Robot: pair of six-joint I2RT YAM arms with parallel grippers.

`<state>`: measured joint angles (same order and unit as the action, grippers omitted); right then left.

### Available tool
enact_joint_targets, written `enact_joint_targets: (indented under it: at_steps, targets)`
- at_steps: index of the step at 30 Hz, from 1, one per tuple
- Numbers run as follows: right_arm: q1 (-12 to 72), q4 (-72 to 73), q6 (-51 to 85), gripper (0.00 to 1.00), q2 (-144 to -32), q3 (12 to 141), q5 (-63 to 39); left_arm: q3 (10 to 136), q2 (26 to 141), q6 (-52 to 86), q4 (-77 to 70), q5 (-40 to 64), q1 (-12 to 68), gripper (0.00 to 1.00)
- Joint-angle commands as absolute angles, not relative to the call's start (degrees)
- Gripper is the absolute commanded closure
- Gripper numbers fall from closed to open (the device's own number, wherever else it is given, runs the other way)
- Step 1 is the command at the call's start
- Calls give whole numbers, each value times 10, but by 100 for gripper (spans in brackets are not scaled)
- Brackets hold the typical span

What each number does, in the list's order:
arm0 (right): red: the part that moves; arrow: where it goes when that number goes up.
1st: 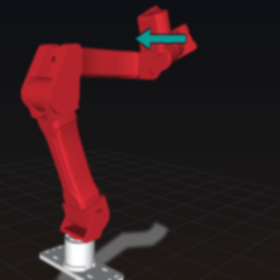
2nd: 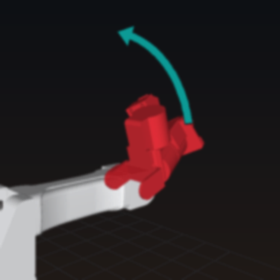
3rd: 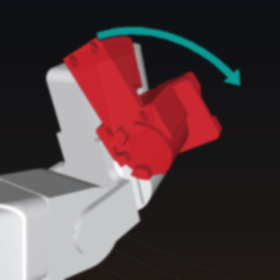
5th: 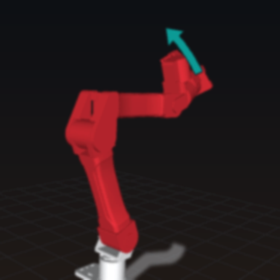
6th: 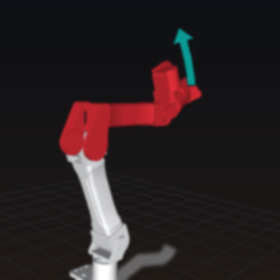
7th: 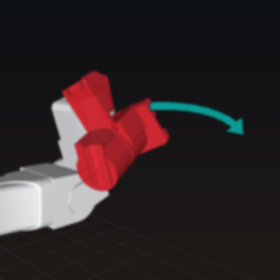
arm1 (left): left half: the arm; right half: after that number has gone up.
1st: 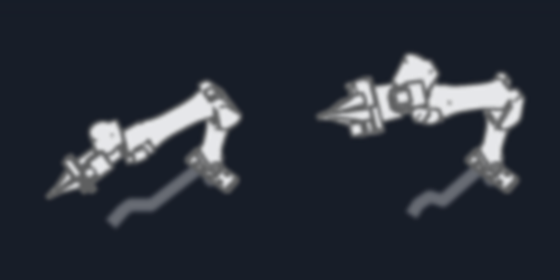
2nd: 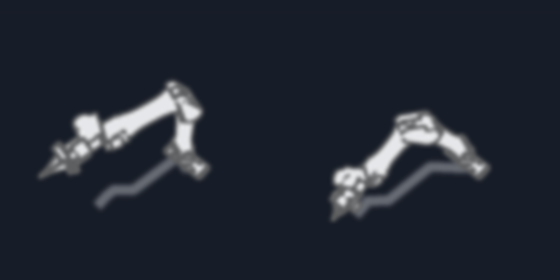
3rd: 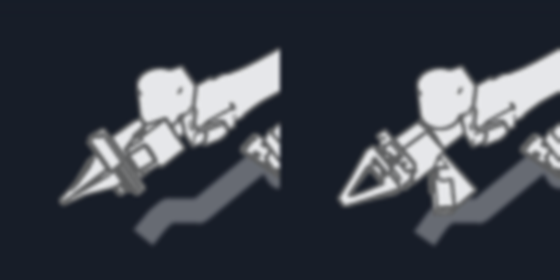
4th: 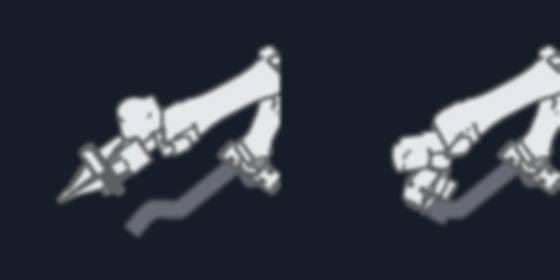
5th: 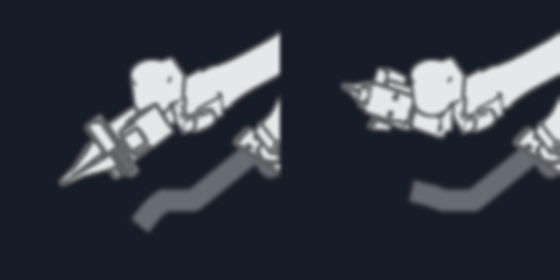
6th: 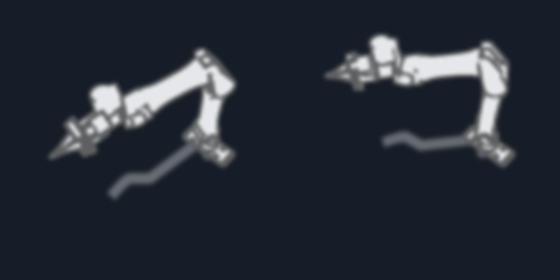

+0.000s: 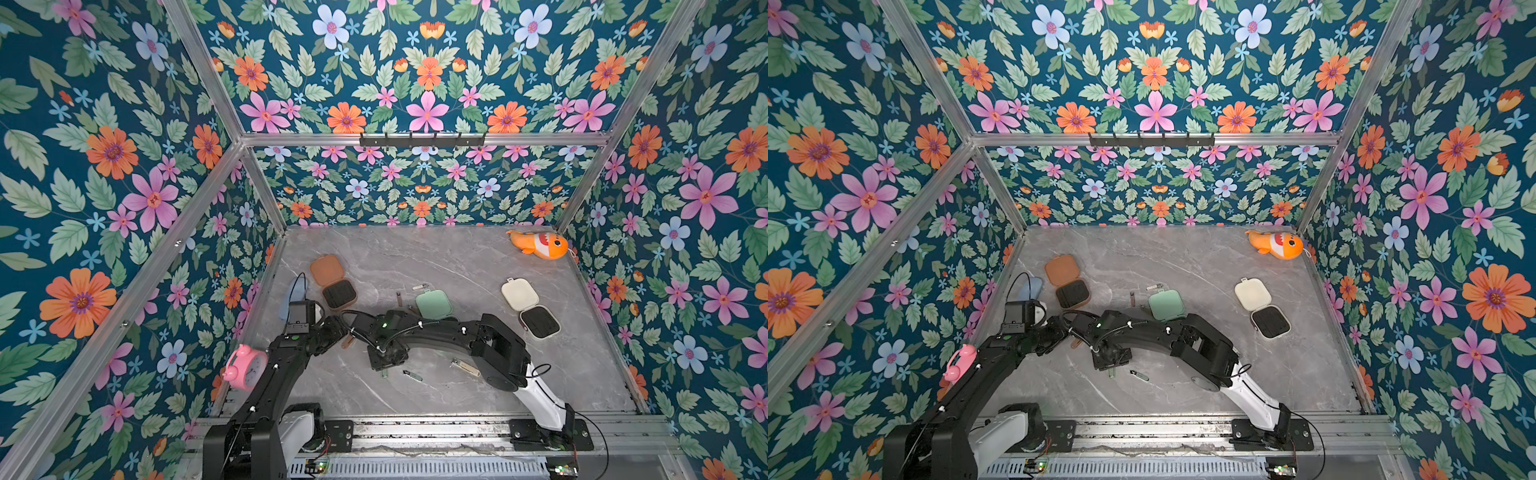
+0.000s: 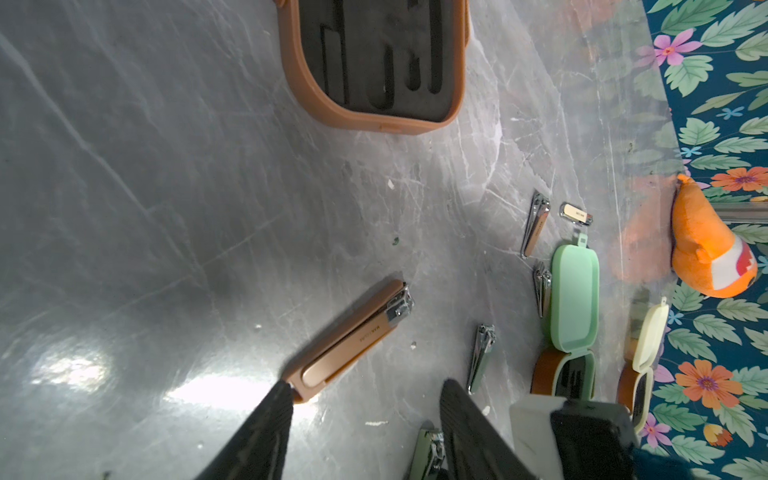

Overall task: Organize nail clipper sets
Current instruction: Pick up the nail clipper from the center of the board.

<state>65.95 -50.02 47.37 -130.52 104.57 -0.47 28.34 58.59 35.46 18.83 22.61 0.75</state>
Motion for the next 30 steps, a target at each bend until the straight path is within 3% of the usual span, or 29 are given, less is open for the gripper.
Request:
enact_joint_targets:
  at_steps: [1, 12, 22, 26, 30]
  targets:
    - [660, -518, 477, 64, -1319, 1046, 8, 278, 575, 351, 182, 230, 6, 40]
    - [658, -507, 460, 83, -1321, 1049, -1, 269, 573, 354, 179, 244, 6, 41]
    - [632, -460, 441, 88, -1199, 971, 14, 280, 594, 348, 173, 275, 15, 42]
    - [608, -446, 420, 88, -1122, 898, 47, 295, 604, 369, 161, 272, 57, 42]
    - [561, -424, 393, 88, -1052, 810, 54, 321, 642, 413, 117, 245, 151, 42]
